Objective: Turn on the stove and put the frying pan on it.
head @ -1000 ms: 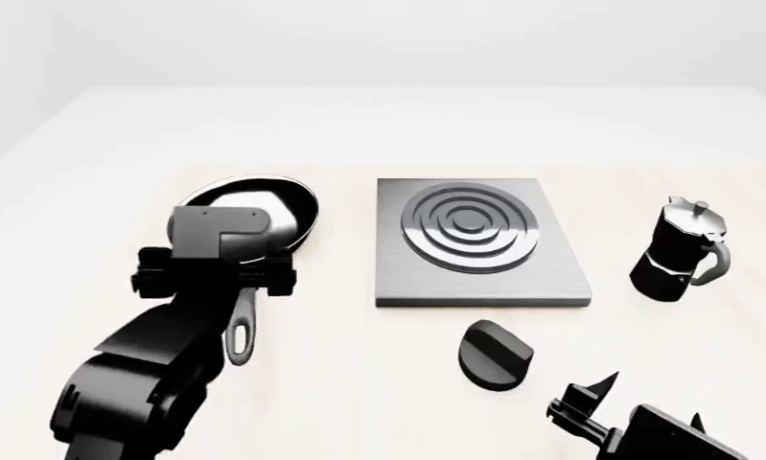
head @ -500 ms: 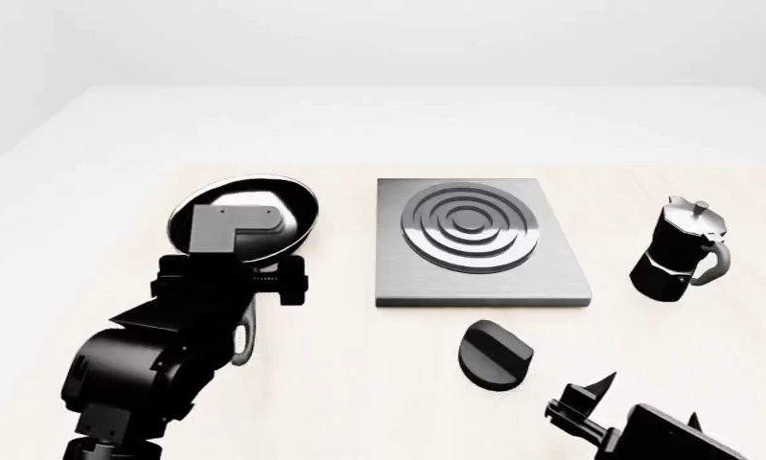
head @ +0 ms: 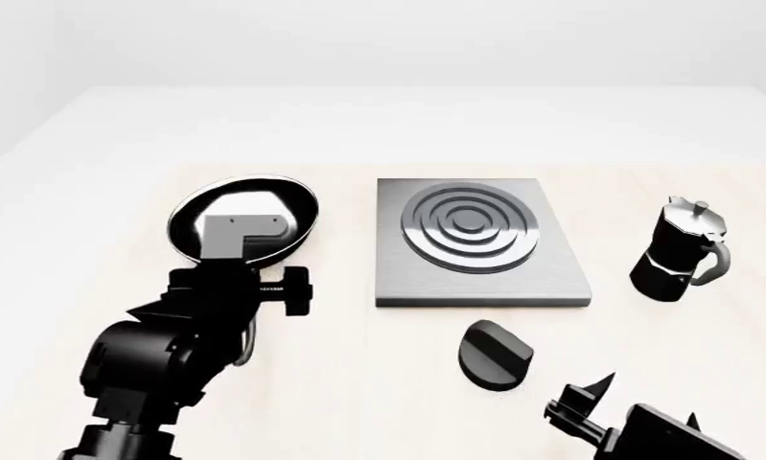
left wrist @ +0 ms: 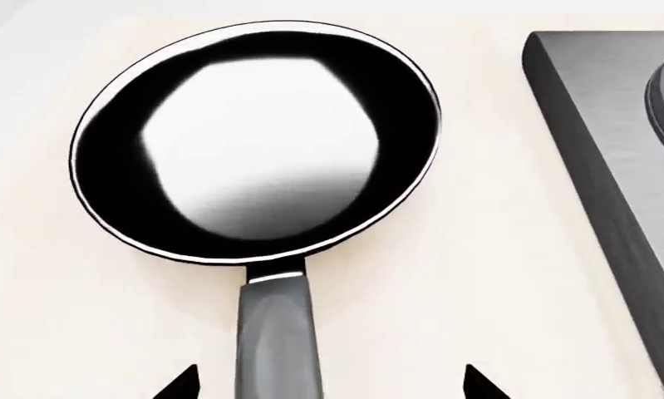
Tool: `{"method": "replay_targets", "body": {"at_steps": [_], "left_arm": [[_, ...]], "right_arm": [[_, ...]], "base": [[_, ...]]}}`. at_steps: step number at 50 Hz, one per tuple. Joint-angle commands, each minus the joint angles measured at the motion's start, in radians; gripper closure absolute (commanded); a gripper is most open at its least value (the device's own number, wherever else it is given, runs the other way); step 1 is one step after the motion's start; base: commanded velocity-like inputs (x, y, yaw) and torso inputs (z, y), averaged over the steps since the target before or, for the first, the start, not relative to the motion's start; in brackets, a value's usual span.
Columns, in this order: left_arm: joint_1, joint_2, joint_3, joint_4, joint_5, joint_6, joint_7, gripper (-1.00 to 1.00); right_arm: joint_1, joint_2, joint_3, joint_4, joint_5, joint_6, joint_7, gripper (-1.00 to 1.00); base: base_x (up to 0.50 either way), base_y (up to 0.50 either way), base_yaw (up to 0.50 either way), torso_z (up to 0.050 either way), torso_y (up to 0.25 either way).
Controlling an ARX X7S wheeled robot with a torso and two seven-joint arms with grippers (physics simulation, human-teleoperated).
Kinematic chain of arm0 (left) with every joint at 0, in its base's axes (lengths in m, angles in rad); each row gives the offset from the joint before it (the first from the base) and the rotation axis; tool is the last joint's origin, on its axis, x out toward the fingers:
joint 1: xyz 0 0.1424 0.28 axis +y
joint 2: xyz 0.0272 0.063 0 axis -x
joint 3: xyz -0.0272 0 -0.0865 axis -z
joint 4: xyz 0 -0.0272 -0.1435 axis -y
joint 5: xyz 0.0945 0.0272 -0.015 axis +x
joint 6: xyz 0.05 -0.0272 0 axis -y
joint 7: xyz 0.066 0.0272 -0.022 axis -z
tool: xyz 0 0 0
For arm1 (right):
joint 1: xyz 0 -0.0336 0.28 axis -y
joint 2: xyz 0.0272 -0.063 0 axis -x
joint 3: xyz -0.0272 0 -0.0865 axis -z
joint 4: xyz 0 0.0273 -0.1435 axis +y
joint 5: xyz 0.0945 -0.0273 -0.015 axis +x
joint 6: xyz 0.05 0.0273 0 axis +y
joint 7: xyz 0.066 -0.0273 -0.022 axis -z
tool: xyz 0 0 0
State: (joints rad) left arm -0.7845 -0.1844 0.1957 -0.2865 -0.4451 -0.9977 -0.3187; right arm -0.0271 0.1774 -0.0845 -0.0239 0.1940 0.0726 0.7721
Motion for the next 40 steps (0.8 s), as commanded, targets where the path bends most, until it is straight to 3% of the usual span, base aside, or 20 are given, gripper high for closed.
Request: {"method": "replay_targets", "body": {"at_steps": [1, 40], "left_arm": [[0.001, 0.006, 0.011, -0.041, -0.005, 0.000, 0.008, -1.00], [-0.065, 0.027, 0.007, -0.314, 0.020, 0.101, 0.003, -1.00]], "right_arm": [[-0.002, 0.004, -0.006, -0.004, 0.004, -0.001, 0.006, -1.00], [0.000, 0.018, -0.022, -0.002, 0.021, 0.000, 0.016, -1.00]], "base": [[0.00, 0.00, 0.00, 0.000, 0.000], [0.00, 0.00, 0.00, 0.000, 0.000]]}}
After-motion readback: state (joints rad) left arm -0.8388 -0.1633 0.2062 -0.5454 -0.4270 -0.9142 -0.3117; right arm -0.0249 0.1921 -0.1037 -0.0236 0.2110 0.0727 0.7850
